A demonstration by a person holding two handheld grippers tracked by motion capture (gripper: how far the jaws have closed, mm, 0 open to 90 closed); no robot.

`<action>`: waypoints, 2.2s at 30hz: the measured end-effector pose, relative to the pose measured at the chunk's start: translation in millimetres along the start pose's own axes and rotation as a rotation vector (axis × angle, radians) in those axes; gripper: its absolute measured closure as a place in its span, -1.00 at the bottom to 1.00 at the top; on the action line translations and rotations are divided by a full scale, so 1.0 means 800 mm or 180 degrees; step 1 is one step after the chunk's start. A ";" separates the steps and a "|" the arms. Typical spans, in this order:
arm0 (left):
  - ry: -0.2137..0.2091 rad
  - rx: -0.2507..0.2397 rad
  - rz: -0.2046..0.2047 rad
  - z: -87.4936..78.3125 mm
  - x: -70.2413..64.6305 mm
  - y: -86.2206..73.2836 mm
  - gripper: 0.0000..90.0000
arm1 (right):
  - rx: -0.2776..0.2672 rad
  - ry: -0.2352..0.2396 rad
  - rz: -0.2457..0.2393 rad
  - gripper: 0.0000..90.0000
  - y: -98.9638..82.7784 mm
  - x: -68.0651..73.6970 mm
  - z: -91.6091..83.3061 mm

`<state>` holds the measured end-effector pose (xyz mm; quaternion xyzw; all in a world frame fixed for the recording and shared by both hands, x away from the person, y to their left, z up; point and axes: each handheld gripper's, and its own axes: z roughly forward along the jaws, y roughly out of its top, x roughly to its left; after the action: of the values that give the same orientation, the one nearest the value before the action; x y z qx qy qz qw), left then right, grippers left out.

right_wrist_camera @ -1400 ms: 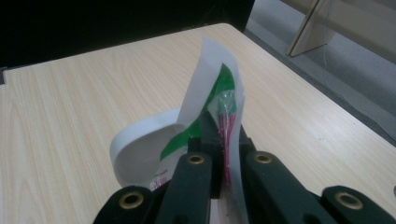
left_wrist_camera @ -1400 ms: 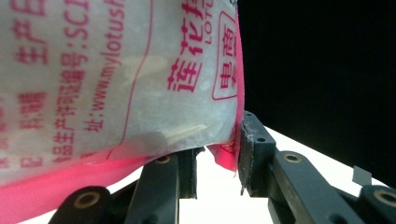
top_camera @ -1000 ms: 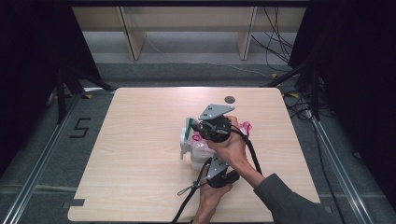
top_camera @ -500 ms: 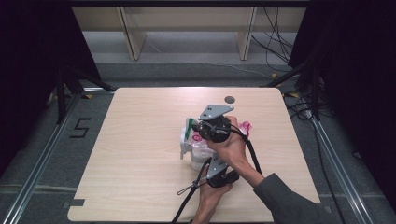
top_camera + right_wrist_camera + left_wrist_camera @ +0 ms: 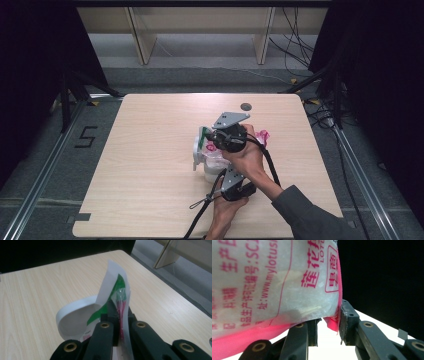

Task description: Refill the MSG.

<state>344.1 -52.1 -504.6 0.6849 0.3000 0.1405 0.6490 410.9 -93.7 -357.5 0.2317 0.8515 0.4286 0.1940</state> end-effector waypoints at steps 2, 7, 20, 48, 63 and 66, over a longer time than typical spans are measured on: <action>0.0063 0.0075 0.0036 -0.003 -0.001 0.001 0.58 | -0.0003 -0.0013 0.0018 1.00 0.000 0.001 0.000; 0.0000 0.0004 0.0006 0.000 0.000 0.000 0.58 | 0.0017 0.0008 -0.0004 1.00 -0.001 -0.001 0.001; 0.0007 -0.0001 0.0037 -0.001 0.000 0.000 0.58 | 0.0015 0.0014 -0.0012 1.00 0.000 -0.002 0.001; 0.0031 0.0008 0.0058 0.000 -0.003 0.000 0.59 | -0.0007 0.0021 0.0093 1.00 -0.005 0.001 -0.001; 0.0006 -0.0020 0.0041 -0.001 -0.003 0.001 0.58 | 0.0010 0.0030 0.0001 1.00 -0.005 0.000 0.002; 0.0008 0.0013 0.0073 -0.002 -0.001 0.002 0.59 | -0.0011 0.0037 0.0052 1.00 -0.003 -0.001 0.000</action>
<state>342.9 -51.1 -503.0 0.6895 0.2932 0.1482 0.6455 411.2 -95.5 -359.8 0.2358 0.8499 0.4330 0.1860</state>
